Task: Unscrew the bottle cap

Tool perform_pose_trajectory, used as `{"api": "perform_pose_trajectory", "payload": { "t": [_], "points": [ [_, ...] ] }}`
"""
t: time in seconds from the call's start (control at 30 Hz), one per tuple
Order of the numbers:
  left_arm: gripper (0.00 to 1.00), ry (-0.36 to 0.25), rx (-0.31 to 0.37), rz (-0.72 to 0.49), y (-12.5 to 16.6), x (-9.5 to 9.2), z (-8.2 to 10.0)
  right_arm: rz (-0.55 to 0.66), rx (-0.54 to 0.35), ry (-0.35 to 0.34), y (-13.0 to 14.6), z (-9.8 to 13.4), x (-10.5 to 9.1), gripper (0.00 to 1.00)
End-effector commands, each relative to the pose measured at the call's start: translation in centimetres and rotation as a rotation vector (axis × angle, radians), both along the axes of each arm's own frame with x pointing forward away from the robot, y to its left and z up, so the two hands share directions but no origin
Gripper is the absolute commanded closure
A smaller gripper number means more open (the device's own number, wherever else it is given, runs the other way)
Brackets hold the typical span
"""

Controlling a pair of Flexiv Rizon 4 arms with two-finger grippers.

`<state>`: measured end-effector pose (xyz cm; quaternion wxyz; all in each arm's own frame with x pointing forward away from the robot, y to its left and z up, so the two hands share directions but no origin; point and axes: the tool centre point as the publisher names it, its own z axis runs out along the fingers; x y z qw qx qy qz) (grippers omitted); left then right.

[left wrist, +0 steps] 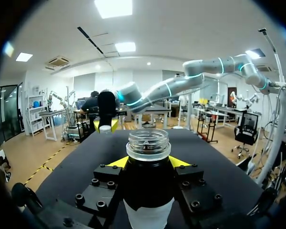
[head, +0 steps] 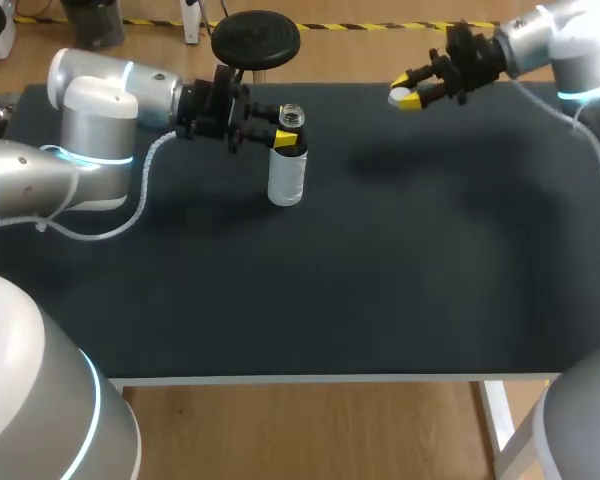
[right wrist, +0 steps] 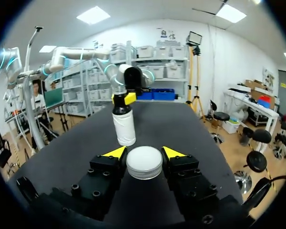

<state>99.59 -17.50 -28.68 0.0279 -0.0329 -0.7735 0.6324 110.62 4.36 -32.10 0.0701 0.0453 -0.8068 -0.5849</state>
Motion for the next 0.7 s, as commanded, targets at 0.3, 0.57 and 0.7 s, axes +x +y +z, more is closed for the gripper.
{"api": "perform_pose_trajectory", "payload": {
  "t": [0.3, 0.57, 0.7],
  "points": [
    [1.0, 0.001, 0.0, -0.004, 0.0, 0.1, 0.0, -0.236, -0.039, 0.046, -0.3, -2.4, -1.4, 1.0],
    [1.0, 0.001, 0.0, -0.004, 0.0, 0.1, 0.0, -0.234, -0.055, 0.055, -0.1, -2.5, -1.4, 0.0],
    [1.0, 0.001, 0.0, -0.004, 0.0, 0.1, 0.0, -0.248, -0.06, 0.059, -0.3, -2.6, -1.3, 0.0]
  ]
}}
